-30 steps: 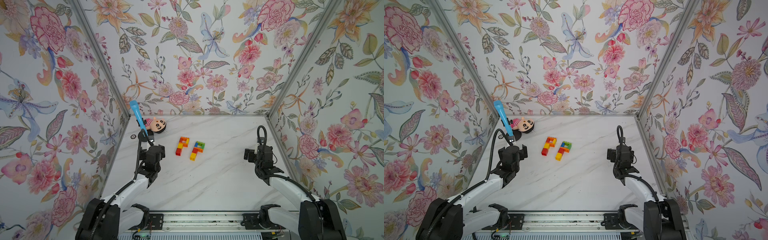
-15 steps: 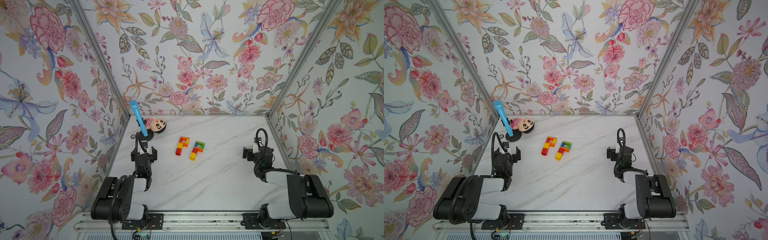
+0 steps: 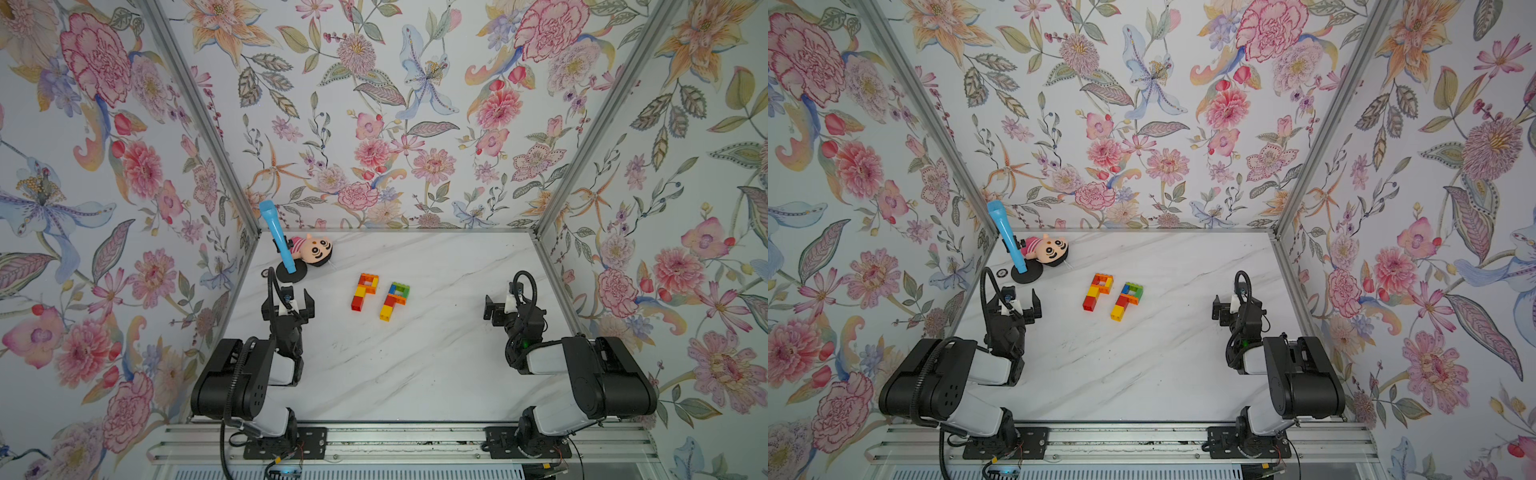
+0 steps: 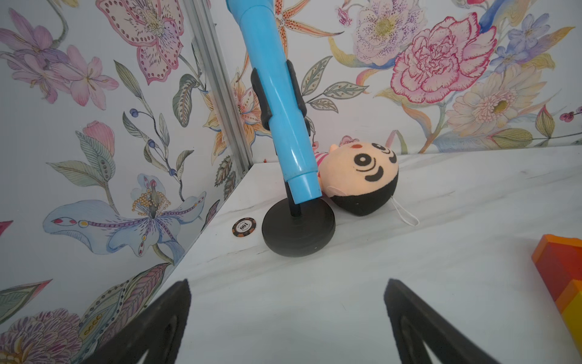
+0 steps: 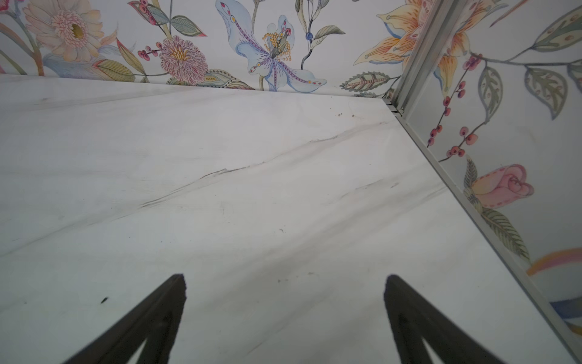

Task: Assemble the letter p with lego
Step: Reset both arms

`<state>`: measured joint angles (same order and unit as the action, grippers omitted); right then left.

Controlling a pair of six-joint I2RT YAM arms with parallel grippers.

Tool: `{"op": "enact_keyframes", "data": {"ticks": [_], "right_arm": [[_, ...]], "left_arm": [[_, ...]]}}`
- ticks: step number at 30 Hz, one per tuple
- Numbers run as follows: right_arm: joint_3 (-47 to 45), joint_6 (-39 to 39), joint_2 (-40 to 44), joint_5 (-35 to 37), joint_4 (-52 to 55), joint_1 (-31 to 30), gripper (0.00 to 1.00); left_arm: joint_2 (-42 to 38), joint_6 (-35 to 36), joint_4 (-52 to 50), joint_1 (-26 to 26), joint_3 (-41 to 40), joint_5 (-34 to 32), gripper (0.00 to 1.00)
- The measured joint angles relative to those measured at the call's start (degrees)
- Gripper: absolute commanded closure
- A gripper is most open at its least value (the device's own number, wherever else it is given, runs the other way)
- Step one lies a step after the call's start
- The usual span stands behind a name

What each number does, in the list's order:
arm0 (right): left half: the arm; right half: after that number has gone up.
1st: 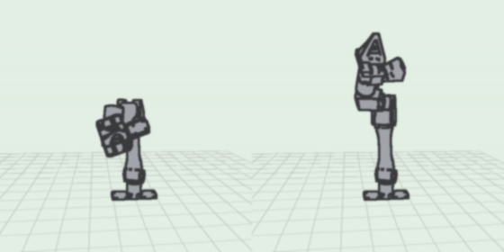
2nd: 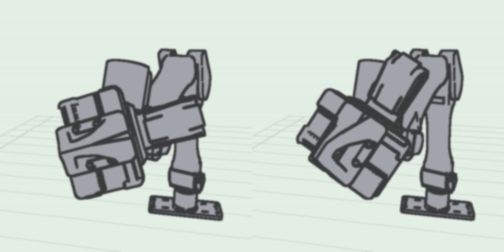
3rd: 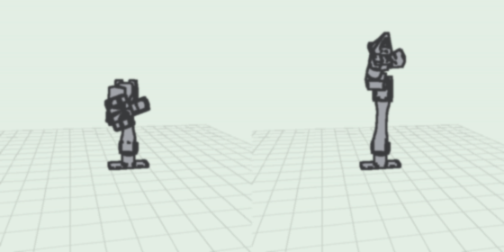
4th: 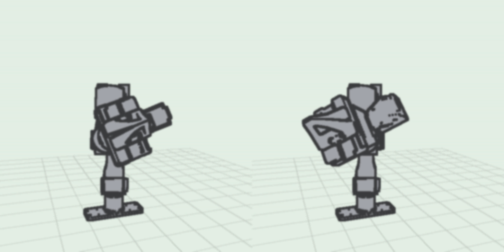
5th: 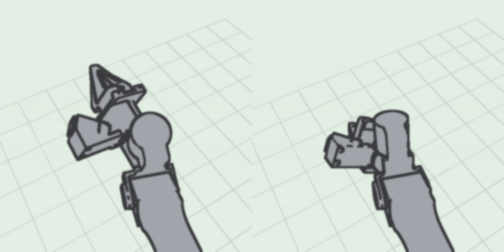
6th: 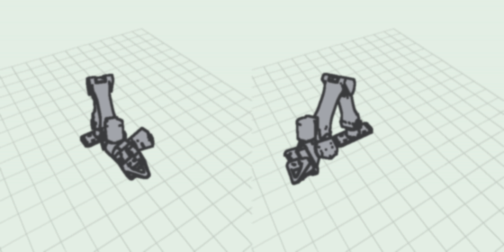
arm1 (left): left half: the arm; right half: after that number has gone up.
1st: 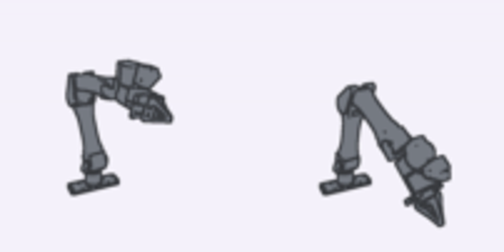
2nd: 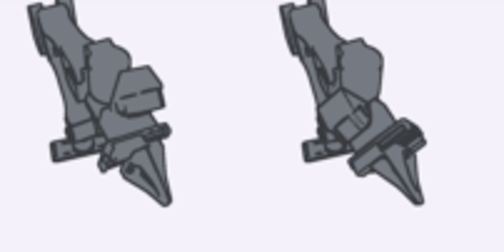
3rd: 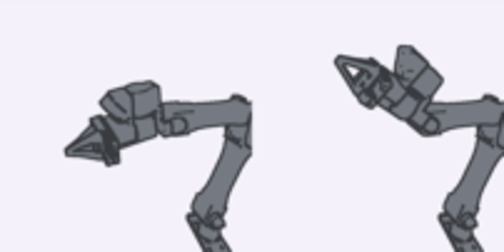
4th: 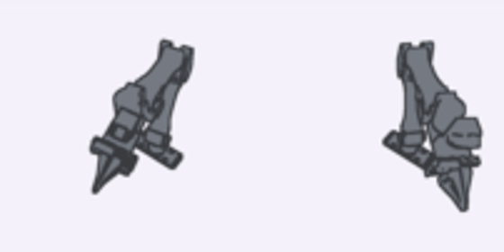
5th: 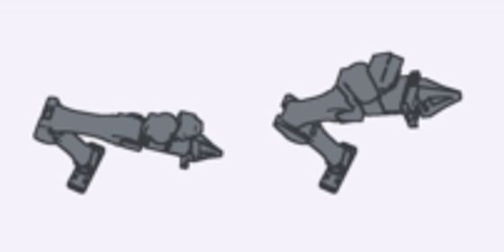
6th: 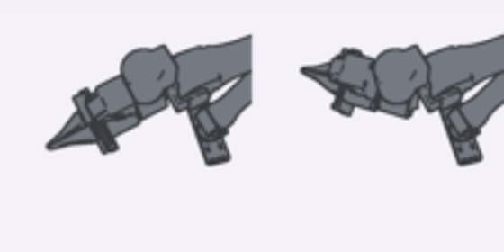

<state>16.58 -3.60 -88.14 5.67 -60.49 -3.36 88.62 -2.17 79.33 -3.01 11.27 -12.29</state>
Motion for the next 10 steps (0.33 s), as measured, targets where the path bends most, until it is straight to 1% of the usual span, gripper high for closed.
{"op": "enact_keyframes", "data": {"ticks": [10], "right_arm": [[-0.1,0.9,0.0,-0.3,-0.7,1.2,0.0]], "left_arm": [[0.0,-0.2,0.5,0.0,0.0,-1.6,0.01]]}}
